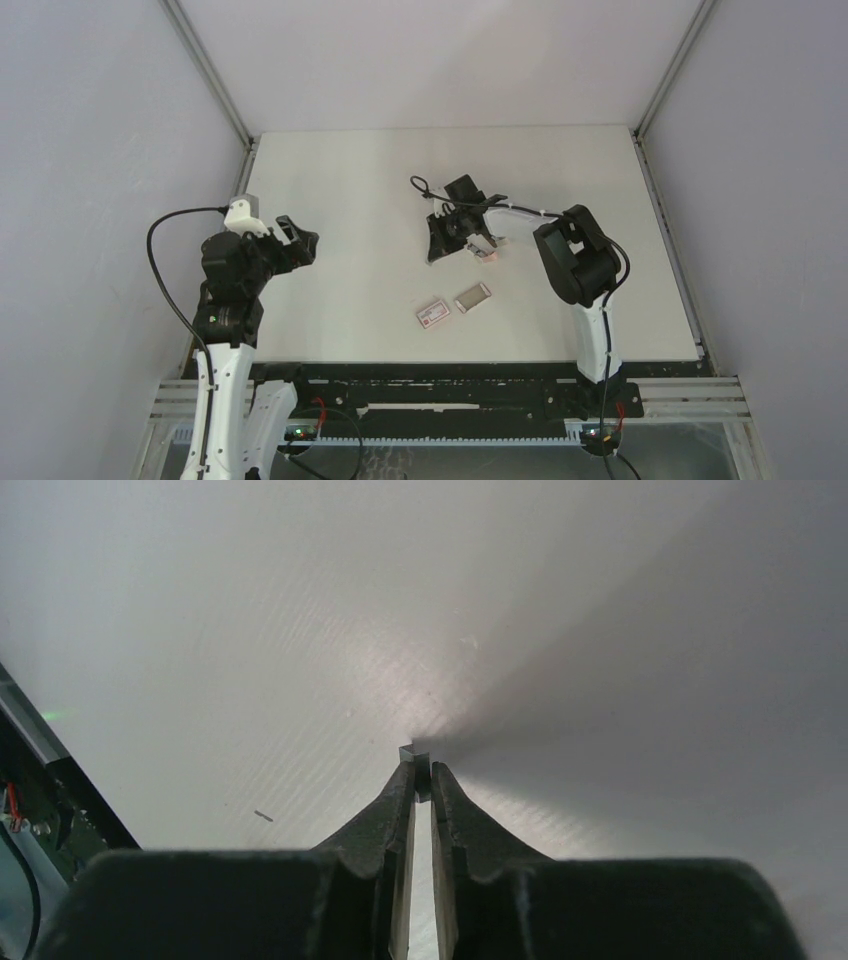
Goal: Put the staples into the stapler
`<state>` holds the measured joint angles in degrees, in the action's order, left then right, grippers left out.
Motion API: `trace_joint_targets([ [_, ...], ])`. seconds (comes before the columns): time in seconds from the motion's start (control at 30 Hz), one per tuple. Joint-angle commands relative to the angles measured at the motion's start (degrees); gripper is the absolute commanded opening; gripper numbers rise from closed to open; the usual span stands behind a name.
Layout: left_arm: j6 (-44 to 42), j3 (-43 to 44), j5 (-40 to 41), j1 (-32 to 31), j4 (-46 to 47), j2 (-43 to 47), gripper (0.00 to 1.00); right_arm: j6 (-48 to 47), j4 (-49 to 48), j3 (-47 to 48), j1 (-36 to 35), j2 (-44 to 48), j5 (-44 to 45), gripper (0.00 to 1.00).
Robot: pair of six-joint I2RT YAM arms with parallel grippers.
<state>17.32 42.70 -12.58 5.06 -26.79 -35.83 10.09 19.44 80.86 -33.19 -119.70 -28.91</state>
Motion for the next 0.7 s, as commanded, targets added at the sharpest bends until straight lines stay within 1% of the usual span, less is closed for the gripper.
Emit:
trace_joint_targets([
  [0.0,-1.06,0.75,-0.06,0.58,1.32,0.68,0.87,0.18,-1.99,-0.17,-0.42,-0.23,2.86,0.1],
  [0.13,-1.06,0.8,0.01,0.63,1.3,0.77,0.88,-0.39,-1.07,-0.18,-0.13,0.0,4.74,0.14],
  [0.27,-1.15,0.76,0.01,0.57,1.3,0.77,0.88,-1.75,0.34,-0.18,0.05,1.22,7.85,0.24],
  [0.33,-1.12,0.78,-0.01,0.57,1.3,0.77,0.88,-2.64,0.76,-0.18,-0.16,2.13,9.38,0.27],
  [0.53,-1.06,0.8,-0.04,0.57,1.32,0.77,0.88,-5.99,1.91,0.22,-3.34,3.92,15.17,0.33],
  [0.67,-1.06,0.8,-0.18,0.57,1.38,0.73,0.88,-7.89,2.02,0.7,-5.83,3.79,20.55,0.36],
])
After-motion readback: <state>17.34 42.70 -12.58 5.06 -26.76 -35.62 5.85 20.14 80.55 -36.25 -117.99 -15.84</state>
